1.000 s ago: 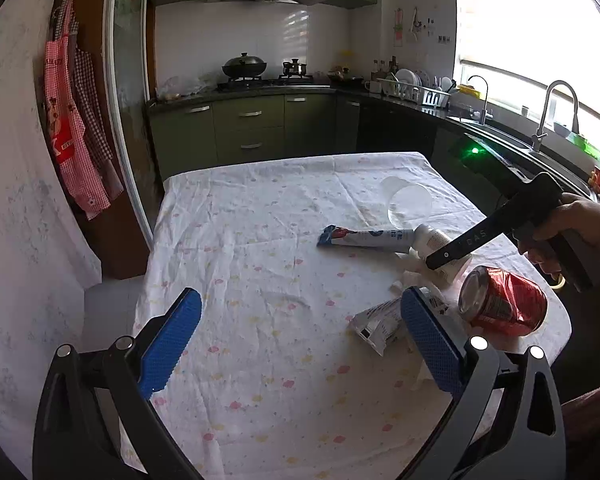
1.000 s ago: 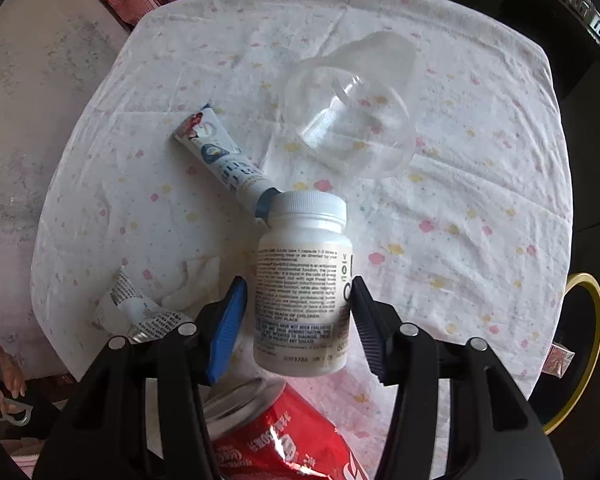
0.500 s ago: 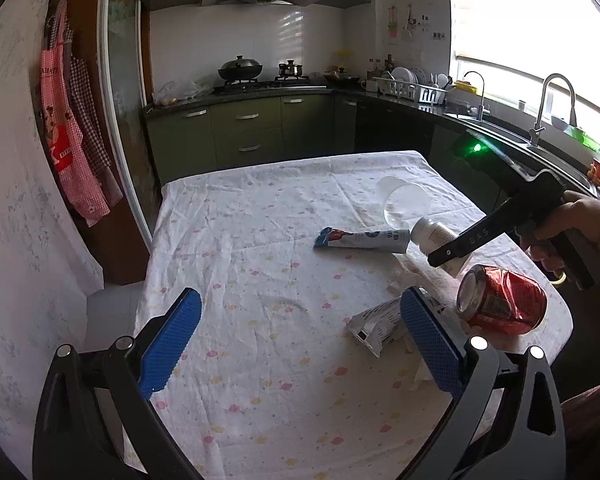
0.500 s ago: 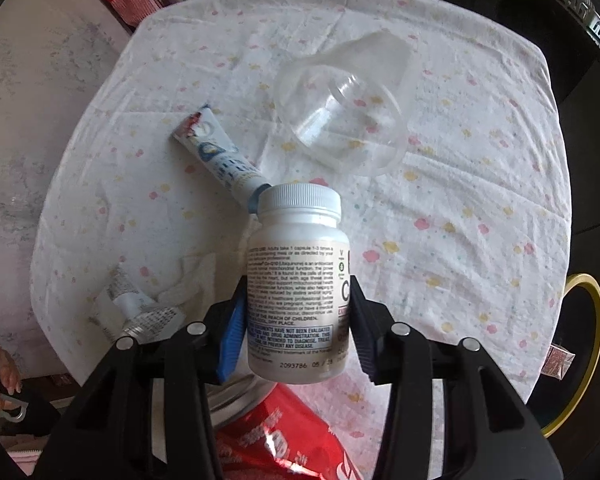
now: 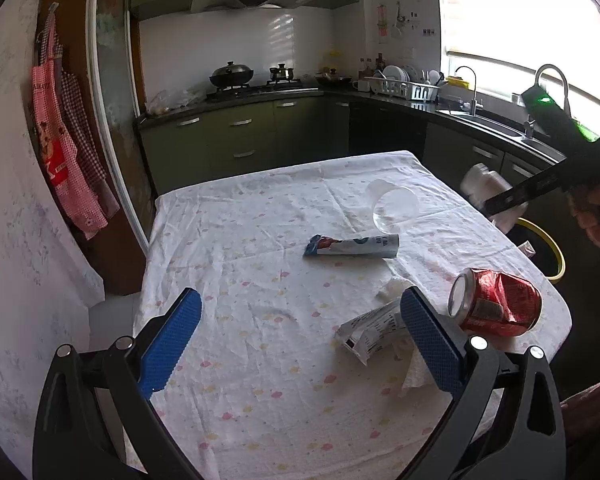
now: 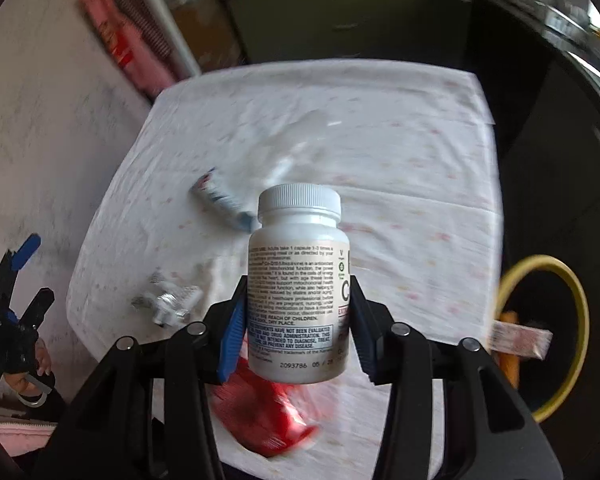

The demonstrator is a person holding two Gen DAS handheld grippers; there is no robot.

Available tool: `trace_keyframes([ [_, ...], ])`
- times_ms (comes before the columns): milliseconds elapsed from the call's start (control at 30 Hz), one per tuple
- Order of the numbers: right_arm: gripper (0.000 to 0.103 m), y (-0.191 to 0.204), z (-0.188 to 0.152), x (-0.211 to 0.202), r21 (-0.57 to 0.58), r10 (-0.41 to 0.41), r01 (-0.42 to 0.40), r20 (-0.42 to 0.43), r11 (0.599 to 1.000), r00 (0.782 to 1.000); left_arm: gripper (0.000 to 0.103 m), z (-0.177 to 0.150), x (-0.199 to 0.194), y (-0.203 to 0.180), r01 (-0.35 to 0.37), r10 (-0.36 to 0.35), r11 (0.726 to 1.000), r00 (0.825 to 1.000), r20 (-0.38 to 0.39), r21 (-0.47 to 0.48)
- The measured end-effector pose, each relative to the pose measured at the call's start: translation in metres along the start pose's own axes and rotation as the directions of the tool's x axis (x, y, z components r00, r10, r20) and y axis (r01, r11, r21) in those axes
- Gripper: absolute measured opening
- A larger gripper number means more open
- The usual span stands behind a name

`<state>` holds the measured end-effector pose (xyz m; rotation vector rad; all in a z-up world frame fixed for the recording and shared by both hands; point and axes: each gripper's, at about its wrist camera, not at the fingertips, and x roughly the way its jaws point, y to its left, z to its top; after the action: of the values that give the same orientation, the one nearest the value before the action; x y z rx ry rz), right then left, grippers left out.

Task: Collect trash
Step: 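Carry the pill bottle with the right gripper and drop it into the bin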

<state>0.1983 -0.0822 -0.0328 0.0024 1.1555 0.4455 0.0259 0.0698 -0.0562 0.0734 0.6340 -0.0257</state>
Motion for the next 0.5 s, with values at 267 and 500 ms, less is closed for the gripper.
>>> trace_keyframes([
  [267,0.045,-0.115,-0.042,-0.040,0.211,-0.172,0.153,0.070,0.965,0.983,0.098,0.006,0.009,-0.012,-0.009,0.009,1.000,1.000,-0.020,0.026],
  [500,0.045,-0.190,-0.076,-0.029,0.337,-0.240,0.222,0.012,0.915,0.971,0.098,0.016,0.015,-0.034,0.007,-0.006,0.998,1.000,-0.027,0.061],
])
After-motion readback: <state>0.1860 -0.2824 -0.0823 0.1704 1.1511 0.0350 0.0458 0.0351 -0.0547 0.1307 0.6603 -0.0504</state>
